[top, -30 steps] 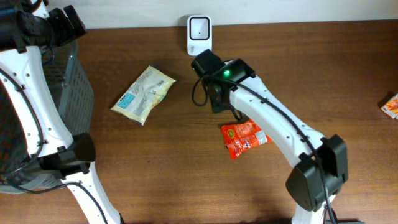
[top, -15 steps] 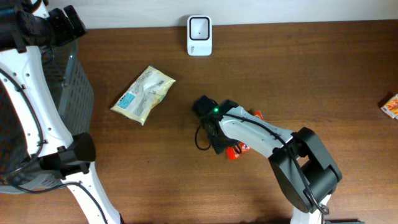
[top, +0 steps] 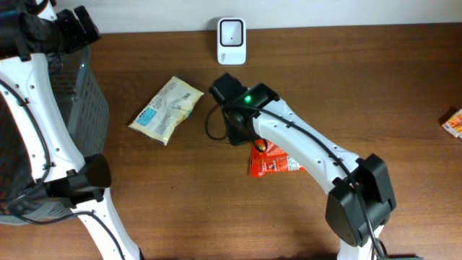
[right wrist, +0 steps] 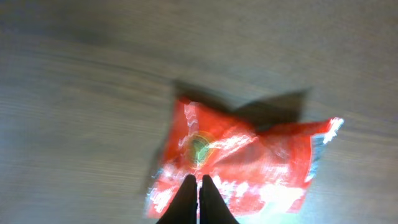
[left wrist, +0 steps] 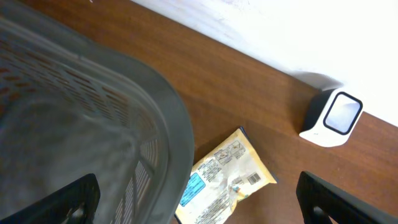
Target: Scan the item barcode
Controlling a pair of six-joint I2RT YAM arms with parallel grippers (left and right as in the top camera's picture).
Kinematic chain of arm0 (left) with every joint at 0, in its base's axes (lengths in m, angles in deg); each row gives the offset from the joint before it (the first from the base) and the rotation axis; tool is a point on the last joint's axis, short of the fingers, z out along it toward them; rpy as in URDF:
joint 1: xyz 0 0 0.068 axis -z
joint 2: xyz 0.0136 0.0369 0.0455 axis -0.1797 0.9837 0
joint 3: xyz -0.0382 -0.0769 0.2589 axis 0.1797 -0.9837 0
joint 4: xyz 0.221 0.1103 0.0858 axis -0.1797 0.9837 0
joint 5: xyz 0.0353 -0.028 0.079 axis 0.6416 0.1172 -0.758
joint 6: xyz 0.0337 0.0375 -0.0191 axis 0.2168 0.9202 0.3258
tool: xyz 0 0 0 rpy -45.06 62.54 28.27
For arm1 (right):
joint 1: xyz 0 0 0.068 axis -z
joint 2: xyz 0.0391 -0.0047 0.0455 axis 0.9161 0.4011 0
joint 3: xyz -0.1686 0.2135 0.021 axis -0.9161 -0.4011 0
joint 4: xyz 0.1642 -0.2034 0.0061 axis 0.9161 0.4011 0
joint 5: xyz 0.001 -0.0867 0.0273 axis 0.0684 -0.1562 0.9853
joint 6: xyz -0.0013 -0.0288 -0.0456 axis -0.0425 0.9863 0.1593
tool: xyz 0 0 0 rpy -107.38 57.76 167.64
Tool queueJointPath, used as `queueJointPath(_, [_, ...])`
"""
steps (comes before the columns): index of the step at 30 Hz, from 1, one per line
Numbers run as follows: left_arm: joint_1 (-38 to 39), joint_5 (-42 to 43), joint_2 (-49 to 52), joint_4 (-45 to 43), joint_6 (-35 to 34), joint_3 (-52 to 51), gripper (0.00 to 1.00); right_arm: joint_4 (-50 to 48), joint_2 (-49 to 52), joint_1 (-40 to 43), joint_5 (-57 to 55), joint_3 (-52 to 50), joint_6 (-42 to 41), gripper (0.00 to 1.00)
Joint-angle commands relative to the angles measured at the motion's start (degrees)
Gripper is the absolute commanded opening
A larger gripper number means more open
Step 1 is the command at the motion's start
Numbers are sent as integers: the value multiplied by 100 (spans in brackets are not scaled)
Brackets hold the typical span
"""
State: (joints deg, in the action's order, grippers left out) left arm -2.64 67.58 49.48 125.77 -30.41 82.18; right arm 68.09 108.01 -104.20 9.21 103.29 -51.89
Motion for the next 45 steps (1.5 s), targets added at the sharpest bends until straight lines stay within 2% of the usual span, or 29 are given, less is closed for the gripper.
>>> queueJointPath(1, [-20,59,-24,-2,68,33,99,114,-46,9,1250,632,577,4])
queueJointPath(3, [-20,59,-24,-2,68,33,99,654,-28,114,323,632,372,49])
queueJointPath(4, [-20,57,-24,-2,68,33,99,907,-28,323,260,632,374,60])
queueJointPath(6, [-20,59,-24,-2,70,33,99,1252,-28,1123,608,619,470,68])
queueJointPath(7, [-20,57,-24,-2,70,33,99,1255,-28,1681,1478,542,1270,71])
queueJointPath(8, [-20,59,-24,-2,68,33,99,1222,-26,2111,2273,374,2017,79])
queueJointPath(9, [-20,59,-24,-2,70,33,99,1075,-26,2494,2671,157,2363,84])
queueJointPath(10, [-20,59,-24,-2,68,33,99,640,-20,2898,2903,-262,2374,91])
queueJointPath(12, [-20,57,-24,-2,68,33,99,-33,4,3283,3056,-901,2350,92])
queueJointPath(13, [-20,59,-24,-2,70,33,99,-785,13,3569,3613,-1530,2354,92])
queueJointPath(17, [-20,59,-24,-2,68,33,99,-2105,31,3733,4616,-2415,2415,95])
queueJointPath(18, [-20,59,-24,-2,68,33,99,-2170,33,3705,4568,-2483,2415,95])
queueJointPath(20, [-20,59,-24,-2,68,33,99,-2190,33,3707,4553,-2487,2415,24])
queueJointPath(21, [-20,59,-24,-2,68,33,99,-2210,31,3713,4555,-2465,2321,4])
queueJointPath(23, [-20,59,-24,-2,68,33,99,-2127,15,3727,4553,-2277,2221,4])
queueJointPath(25, [-20,59,-24,-2,68,33,99,-1600,-125,3722,4360,-1705,2225,4])
queueJointPath(28, [-20,59,-24,-2,68,33,99,-874,-662,3694,3574,-1045,2214,4])
queueJointPath(30, [-20,59,-24,-2,68,33,99,-811,-1158,3628,2883,-994,1963,4])
queueJointPath(34, [-20,59,-24,-2,68,33,99,-675,-2216,3136,1307,-997,1519,4])
queueJointPath(37, [-20,59,-24,-2,68,33,99,-557,-2105,2323,1038,-1102,1532,6])
queueJointPath(38, [-20,59,-24,-2,68,33,99,-538,-1971,2135,1038,-1158,1609,21])
queueJointPath(39, [-20,59,-24,-2,68,33,99,-588,-1784,1895,1008,-1228,1659,53])
queueJointPath(40, [-20,59,-24,-2,68,33,99,-726,-1423,1569,774,-1314,1604,80])
queueJointPath(42, [-20,59,-24,-2,68,33,99,-861,-474,1005,-382,-1333,929,89])
queueJointPath(45, [-20,59,-24,-2,68,33,99,-957,651,476,-1325,-1331,885,91])
